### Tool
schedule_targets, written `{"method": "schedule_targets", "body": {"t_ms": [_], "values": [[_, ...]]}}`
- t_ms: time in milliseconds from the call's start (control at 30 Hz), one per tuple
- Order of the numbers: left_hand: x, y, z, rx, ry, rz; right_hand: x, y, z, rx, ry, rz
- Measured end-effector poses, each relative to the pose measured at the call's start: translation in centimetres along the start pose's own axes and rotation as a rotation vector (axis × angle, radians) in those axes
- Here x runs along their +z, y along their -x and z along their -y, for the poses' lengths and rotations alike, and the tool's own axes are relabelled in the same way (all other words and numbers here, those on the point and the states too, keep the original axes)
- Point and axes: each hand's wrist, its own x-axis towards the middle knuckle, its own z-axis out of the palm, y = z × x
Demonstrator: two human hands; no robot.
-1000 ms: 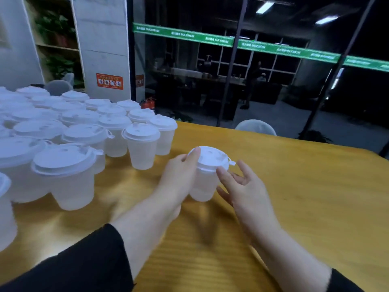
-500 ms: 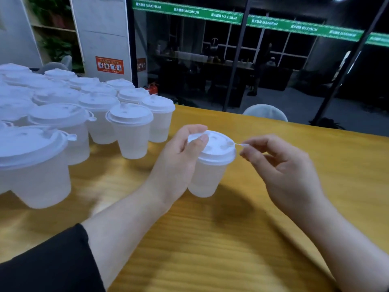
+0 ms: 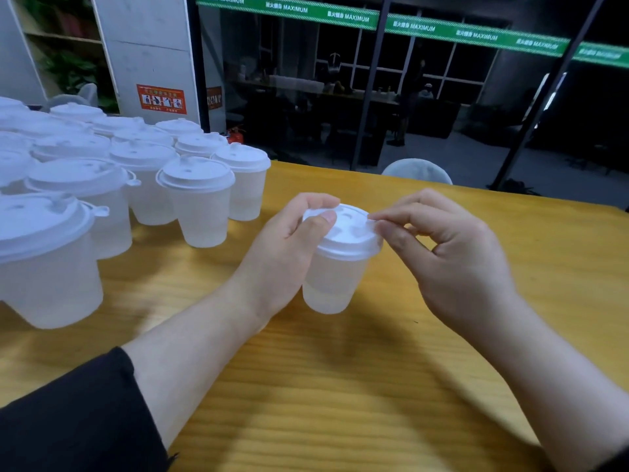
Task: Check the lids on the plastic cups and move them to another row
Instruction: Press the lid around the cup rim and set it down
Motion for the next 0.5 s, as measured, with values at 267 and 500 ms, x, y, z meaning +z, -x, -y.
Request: {"method": "schedule_targets", "body": {"t_ms": [267, 500], "values": [[-0.1, 0.0, 0.0, 0.0, -0.005, 0.003, -1.3, -0.1, -0.2, -0.076, 0.229, 0.133], [-0.2, -0.1, 0.0, -0.008, -0.008, 0.002, -1.8, -0.2, 0.6, -0.028, 0.269, 0.172]]}}
